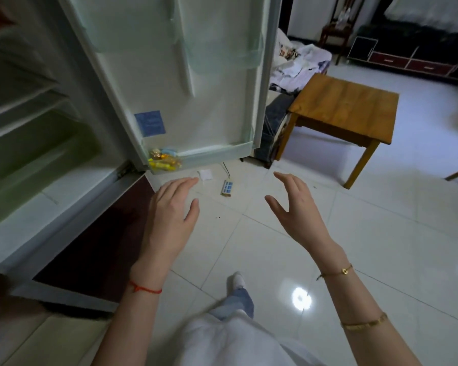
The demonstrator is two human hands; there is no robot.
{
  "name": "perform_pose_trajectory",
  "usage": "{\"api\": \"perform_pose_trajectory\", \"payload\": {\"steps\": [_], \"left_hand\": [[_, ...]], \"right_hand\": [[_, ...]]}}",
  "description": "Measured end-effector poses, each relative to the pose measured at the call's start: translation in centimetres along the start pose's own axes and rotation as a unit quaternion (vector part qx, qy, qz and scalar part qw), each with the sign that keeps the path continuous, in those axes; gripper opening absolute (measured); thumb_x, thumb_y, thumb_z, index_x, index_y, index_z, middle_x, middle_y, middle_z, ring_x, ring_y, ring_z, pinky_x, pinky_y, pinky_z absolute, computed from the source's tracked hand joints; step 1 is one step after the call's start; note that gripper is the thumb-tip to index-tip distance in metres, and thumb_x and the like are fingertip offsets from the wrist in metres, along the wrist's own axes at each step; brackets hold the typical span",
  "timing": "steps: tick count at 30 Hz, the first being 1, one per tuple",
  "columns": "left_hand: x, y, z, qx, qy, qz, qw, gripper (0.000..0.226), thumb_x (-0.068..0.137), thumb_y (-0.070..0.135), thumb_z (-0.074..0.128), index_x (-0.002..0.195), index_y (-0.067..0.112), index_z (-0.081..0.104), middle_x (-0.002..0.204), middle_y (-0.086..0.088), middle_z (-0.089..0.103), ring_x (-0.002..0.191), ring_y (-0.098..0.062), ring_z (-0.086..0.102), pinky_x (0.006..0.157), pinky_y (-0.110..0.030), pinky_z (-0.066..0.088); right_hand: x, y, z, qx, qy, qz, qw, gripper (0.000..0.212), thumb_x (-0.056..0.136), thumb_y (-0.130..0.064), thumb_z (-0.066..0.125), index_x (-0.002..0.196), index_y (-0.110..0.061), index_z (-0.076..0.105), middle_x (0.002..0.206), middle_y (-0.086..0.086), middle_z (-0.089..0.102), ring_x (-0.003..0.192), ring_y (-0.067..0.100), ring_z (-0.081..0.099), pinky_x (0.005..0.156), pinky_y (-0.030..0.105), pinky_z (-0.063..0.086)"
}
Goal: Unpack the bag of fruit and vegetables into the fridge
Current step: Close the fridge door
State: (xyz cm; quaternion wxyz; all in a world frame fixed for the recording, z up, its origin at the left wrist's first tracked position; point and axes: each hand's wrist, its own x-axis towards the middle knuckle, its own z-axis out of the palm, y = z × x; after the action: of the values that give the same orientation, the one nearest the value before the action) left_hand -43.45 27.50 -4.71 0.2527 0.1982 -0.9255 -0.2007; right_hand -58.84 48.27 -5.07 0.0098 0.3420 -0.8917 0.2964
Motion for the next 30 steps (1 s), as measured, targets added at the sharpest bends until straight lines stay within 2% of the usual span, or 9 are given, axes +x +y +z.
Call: {"api": "perform_pose_trajectory", "payload": {"steps": [8, 12, 20, 24, 30], "left_hand": [[11.4, 2.8, 5.5, -0.017, 0.032, 0.025, 0.999, 0.043, 0.088, 0.008, 0.061, 0.131, 0.010, 0.058, 0.127, -0.008, 0.062, 0.119, -0.027, 0.055, 0.105, -0.044, 0.043], [17.0, 4.6, 7.0, -0.007, 0.050, 0.043, 0.998, 0.048, 0.089, 0.009, 0.060, 0.136, 0.010, 0.052, 0.136, -0.007, 0.056, 0.125, -0.024, 0.051, 0.109, -0.035, 0.036], [26.4, 7.7, 7.9, 0.045, 0.103, 0.067, 0.991, 0.053, 0.089, 0.011, 0.057, 0.141, 0.010, 0.046, 0.140, -0.008, 0.051, 0.131, -0.023, 0.044, 0.115, -0.031, 0.029], [29.2, 8.8, 9.3, 0.082, 0.115, 0.047, 0.989, 0.053, 0.092, 0.013, 0.056, 0.143, 0.009, 0.043, 0.146, -0.010, 0.046, 0.137, -0.027, 0.039, 0.118, -0.039, 0.028], [31.1, 10.7, 11.7, 0.137, 0.129, -0.039, 0.981, 0.058, 0.091, 0.019, 0.056, 0.146, 0.011, 0.039, 0.147, -0.009, 0.046, 0.141, -0.028, 0.036, 0.117, -0.054, 0.025]], "right_hand": [[10.2, 5.0, -1.7, 0.003, 0.014, -0.010, 1.000, 0.051, 0.096, -0.036, 0.055, 0.141, -0.017, 0.041, 0.141, 0.000, 0.048, 0.133, 0.015, 0.040, 0.111, 0.027, 0.031], [15.6, 7.1, -2.6, 0.013, 0.024, -0.017, 0.999, 0.051, 0.095, -0.036, 0.055, 0.141, -0.017, 0.041, 0.140, 0.000, 0.048, 0.131, 0.013, 0.042, 0.107, 0.021, 0.030], [27.0, 10.2, -4.0, 0.047, 0.045, -0.048, 0.997, 0.053, 0.097, -0.035, 0.054, 0.142, -0.013, 0.040, 0.142, 0.004, 0.048, 0.134, 0.017, 0.041, 0.112, 0.031, 0.034], [32.3, 11.9, -4.2, 0.070, 0.039, -0.073, 0.994, 0.049, 0.098, -0.032, 0.053, 0.140, -0.011, 0.041, 0.136, 0.008, 0.051, 0.130, 0.021, 0.044, 0.109, 0.030, 0.035], [39.4, 13.9, -4.1, 0.094, -0.001, -0.092, 0.991, 0.054, 0.100, -0.027, 0.048, 0.147, -0.007, 0.032, 0.149, 0.012, 0.041, 0.140, 0.023, 0.036, 0.116, 0.034, 0.028]]}}
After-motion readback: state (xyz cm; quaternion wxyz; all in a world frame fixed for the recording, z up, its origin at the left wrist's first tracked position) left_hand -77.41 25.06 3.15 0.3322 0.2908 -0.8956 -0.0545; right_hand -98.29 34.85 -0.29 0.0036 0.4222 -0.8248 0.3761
